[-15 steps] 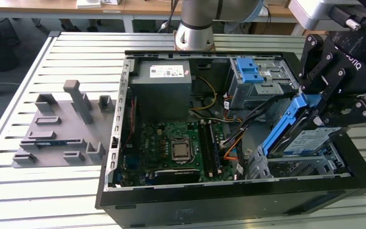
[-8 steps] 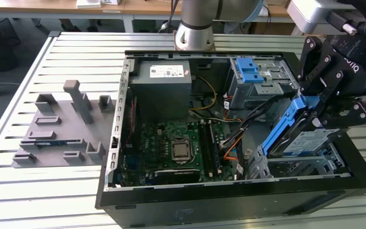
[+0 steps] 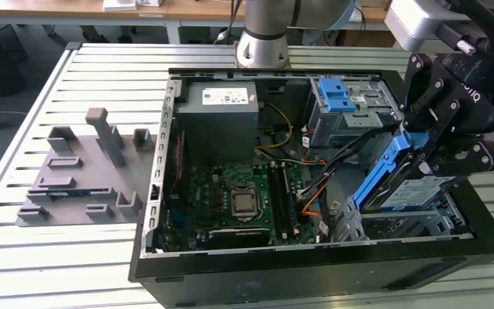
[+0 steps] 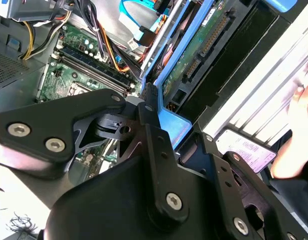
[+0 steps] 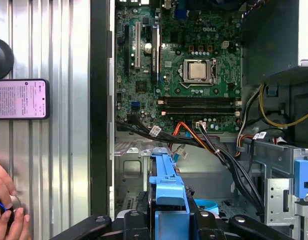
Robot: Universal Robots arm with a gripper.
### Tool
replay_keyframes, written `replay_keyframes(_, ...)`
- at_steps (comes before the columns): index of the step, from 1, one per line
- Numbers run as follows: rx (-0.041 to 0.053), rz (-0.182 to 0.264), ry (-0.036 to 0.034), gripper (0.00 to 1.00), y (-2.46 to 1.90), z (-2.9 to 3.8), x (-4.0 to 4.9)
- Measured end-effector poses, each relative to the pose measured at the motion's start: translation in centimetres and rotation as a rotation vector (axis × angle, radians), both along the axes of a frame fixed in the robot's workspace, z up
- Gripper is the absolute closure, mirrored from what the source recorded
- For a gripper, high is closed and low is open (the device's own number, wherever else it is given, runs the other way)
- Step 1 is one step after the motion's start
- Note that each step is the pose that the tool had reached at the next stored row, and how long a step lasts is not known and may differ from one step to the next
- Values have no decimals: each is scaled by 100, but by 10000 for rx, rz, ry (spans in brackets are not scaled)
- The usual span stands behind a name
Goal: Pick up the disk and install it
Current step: 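Insert the disk into the insertion slot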
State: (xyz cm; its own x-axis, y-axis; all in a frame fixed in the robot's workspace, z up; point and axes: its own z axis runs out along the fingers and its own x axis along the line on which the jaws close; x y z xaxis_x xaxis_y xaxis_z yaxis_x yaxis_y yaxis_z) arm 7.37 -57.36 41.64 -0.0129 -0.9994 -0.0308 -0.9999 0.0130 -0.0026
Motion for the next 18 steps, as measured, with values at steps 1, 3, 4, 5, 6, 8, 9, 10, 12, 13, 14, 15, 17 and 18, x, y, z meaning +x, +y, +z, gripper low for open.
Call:
replay_keyframes(1, -1, 0, 0, 64, 0, -5, 0)
replay_keyframes(3, 0, 0, 0, 64, 0, -16, 0)
replay_keyframes(4, 0, 0, 0, 64, 0, -23, 0)
replay_keyframes(5, 0, 0, 0, 64, 0, -28, 0)
replay_keyframes(6, 0, 0, 0, 64, 0, -32, 0)
replay_keyframes(8, -2, 0, 0, 64, 0, -34, 0)
replay_keyframes(9, -2, 0, 0, 64, 0, -34, 0)
replay_keyframes(10, -1, 0, 0, 64, 0, -35, 0)
replay_keyframes(12, 0, 0, 0, 64, 0, -36, 0)
replay_keyframes(13, 0, 0, 0, 64, 0, -36, 0)
replay_keyframes(14, 0, 0, 0, 64, 0, -36, 0)
replay_keyframes(15, 0, 0, 0, 64, 0, -38, 0)
replay_keyframes(17, 2, 0, 0, 64, 0, -49, 0)
replay_keyframes(18, 1, 0, 0, 64, 0, -58, 0)
